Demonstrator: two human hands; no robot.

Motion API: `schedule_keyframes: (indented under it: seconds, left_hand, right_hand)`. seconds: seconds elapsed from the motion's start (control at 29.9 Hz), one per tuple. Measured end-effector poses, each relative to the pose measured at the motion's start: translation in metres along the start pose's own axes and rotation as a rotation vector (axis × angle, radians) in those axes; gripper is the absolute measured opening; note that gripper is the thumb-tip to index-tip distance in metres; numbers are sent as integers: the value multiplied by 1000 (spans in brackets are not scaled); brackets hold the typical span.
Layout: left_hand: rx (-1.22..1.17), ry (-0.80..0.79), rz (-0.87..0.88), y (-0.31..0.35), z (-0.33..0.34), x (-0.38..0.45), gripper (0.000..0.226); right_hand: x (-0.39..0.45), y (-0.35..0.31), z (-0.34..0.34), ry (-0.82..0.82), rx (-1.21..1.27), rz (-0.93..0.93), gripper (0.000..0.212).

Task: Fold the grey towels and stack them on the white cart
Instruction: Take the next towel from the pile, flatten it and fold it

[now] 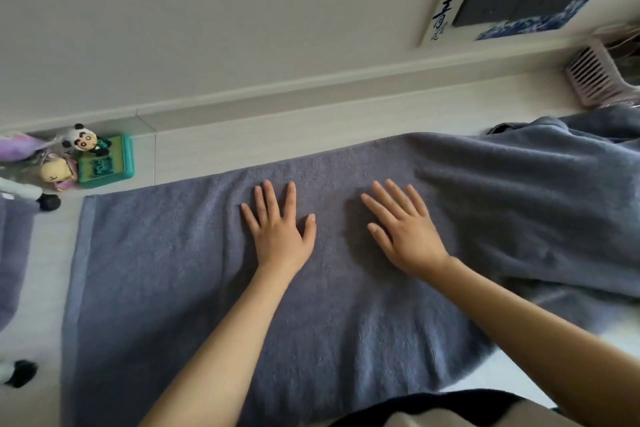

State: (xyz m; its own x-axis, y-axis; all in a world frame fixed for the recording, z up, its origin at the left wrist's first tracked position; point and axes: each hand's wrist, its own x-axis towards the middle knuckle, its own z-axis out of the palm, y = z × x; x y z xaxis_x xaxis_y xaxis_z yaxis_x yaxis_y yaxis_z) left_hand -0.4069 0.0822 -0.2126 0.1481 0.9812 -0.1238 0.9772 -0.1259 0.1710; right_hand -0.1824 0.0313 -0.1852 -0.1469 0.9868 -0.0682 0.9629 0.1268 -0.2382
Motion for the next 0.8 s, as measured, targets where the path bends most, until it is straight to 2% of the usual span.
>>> schedule_keyframes:
  seconds: [0.23, 0.4, 0.8]
  left_hand:
    - [-96, 15, 138, 49, -21, -24, 75]
    - [-180, 33, 331, 108, -32, -55, 70]
    - [-265, 23, 551, 245, -30, -99, 59]
  right_hand:
    - [-83, 10, -11, 116, 65, 287, 49]
    - [-138, 29, -32, 307, 144, 434, 47]
    - [-238, 103, -77, 638, 197, 679, 46]
